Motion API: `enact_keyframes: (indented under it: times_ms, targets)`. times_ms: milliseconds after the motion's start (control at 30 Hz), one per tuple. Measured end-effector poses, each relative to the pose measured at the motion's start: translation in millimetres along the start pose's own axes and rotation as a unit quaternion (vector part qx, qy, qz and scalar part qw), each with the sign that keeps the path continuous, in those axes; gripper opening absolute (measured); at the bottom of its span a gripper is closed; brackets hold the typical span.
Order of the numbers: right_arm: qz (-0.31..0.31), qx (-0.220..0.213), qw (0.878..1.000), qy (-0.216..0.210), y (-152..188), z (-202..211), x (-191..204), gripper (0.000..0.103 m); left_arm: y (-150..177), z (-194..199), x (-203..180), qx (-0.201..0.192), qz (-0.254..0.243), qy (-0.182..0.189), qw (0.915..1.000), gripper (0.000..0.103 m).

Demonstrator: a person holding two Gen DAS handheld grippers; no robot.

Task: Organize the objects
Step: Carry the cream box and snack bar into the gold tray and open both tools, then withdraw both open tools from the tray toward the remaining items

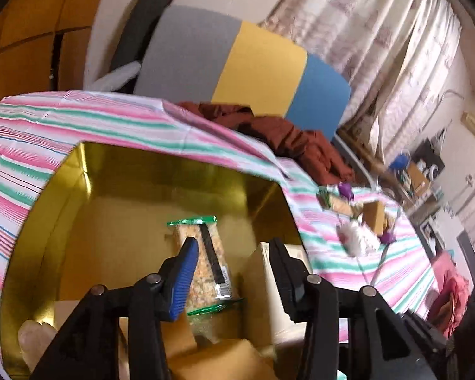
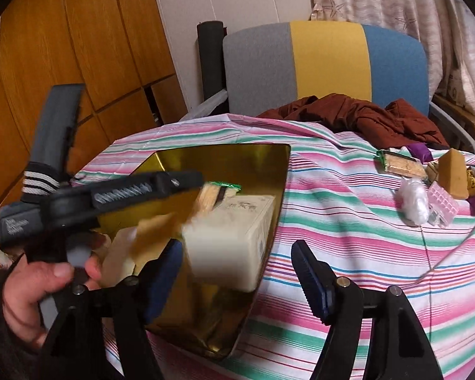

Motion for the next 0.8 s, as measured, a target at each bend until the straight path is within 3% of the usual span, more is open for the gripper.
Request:
enact_keyframes:
  times_ms: [267,567,700,800]
  targets:
    - [-0.016,-0.001,1.000,-0.005,3,3,-8,0.072,-2,19,14,-0.024,0.032,-0.023,0.9989,0.048]
    - [-0.034,-0.005,0.999,-0.003,5,7,-18,0.072,15,13,-3,-0.003,0.011,-0.017,0.9998,0.049]
    - [-0.043,-0.007,0.999,0.000,6,9,-25,0.072,20,13,-15,0.000,-0.001,-0.006,1.0000,0.058]
    - [-0.052,-0.007,0.999,0.001,7,10,-30,0.072,22,16,-22,0.001,-0.009,-0.001,1.0000,0.058]
Point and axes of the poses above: each gripper's, at about its wrist camera, not at the fingertips, and z roughly against the way its jaws point, x to its left, y to its underside, the point moved 9 cm from there along -z, roughly the way its jaws point, and after that the axes turned 4 degrees about x, right-handed, at the moved point
